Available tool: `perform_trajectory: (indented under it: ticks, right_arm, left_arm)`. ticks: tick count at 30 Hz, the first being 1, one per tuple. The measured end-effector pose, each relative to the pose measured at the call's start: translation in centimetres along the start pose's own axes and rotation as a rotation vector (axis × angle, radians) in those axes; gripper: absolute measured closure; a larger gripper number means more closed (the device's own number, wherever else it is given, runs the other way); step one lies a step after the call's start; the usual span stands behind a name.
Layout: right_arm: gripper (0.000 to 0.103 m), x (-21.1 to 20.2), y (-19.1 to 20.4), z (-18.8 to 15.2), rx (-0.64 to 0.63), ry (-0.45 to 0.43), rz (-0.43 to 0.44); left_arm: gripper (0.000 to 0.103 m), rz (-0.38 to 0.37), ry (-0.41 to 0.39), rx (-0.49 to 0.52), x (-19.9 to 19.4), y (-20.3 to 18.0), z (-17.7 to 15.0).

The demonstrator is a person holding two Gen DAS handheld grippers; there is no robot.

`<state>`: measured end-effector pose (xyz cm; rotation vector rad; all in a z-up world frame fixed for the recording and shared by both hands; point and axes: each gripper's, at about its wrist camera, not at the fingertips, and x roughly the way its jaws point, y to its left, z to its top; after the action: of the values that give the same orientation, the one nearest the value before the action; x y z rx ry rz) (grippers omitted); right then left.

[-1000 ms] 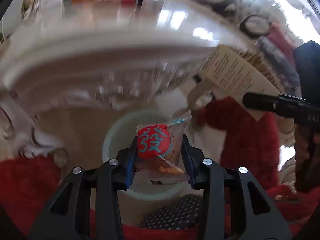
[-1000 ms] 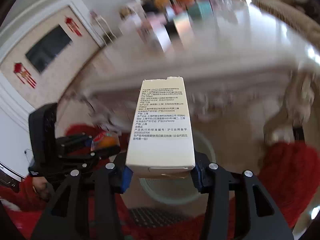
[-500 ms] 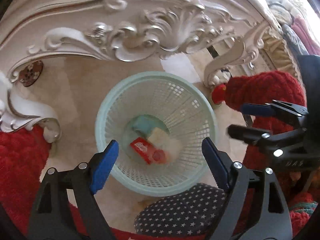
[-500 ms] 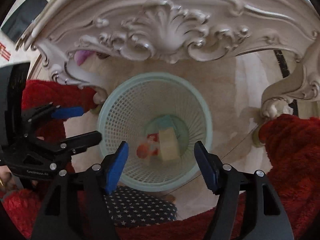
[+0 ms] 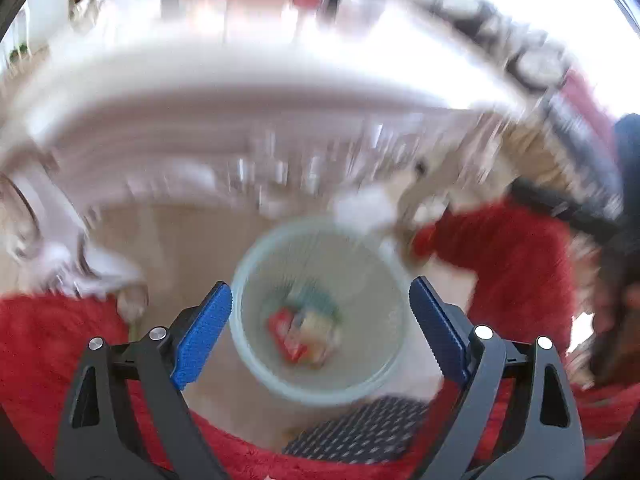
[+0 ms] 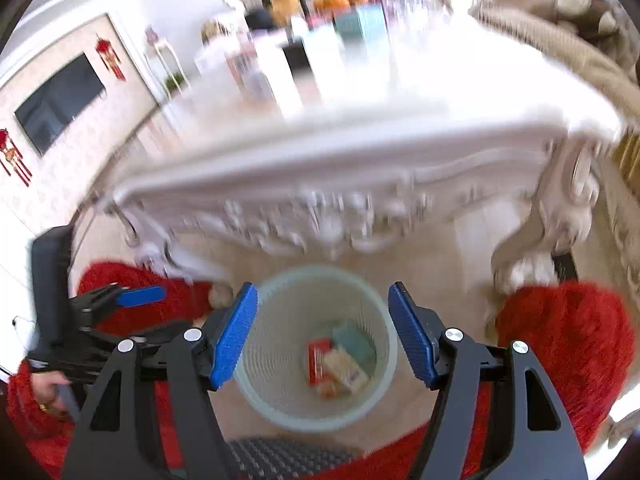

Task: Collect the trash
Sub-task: 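Carry both items over the wastebasket and open both tools to drop them, then grasp the pink box with the left tool while the right tool grasps the white charger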

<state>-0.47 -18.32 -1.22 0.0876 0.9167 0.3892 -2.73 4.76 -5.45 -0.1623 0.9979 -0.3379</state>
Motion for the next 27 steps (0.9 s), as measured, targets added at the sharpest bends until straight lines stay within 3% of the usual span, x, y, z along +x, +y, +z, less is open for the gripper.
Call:
perform_trajectory:
  ticks: [5,8,11,16,18,22,27]
  right_arm:
    - [0.037,-0.7,2.2,4.5,-0.044,-0.130,0.027]
    - [0.036,0.9,3.7,6.9,-0.076,-0.162,0.007]
    - [0.036,2.3,4.3,8.8,-0.065,-0.181,0.019]
    - [0.036,4.9,4.9,11.3,-0.098,-0.189,-0.040]
    - [0.036,6.0,5.1,11.8,-0.099,-0.178,-0.045]
    - [0.036,7.8,5.0,12.6,-0.082,-0.143,-0.026]
    - [0.036,8.4,5.0,13.5,-0.088,-0.145,-0.041]
  left_arm:
    - [0.015,0.083,-0.262,0.095,-6.0,0.1,8.3]
    - [0.015,0.176,-0.309,0.121,-5.0,0.2,13.6]
    - [0.015,0.128,-0.303,0.120,-2.5,0.6,18.3]
    - [0.015,0.114,-0.255,0.076,2.6,2.3,24.5]
    - [0.015,0.085,-0.222,0.046,4.2,3.1,26.2]
    - [0.015,0.116,-0.182,0.028,7.0,3.8,28.5]
    - [0.015,0.101,-0.135,0.014,8.8,4.7,29.7]
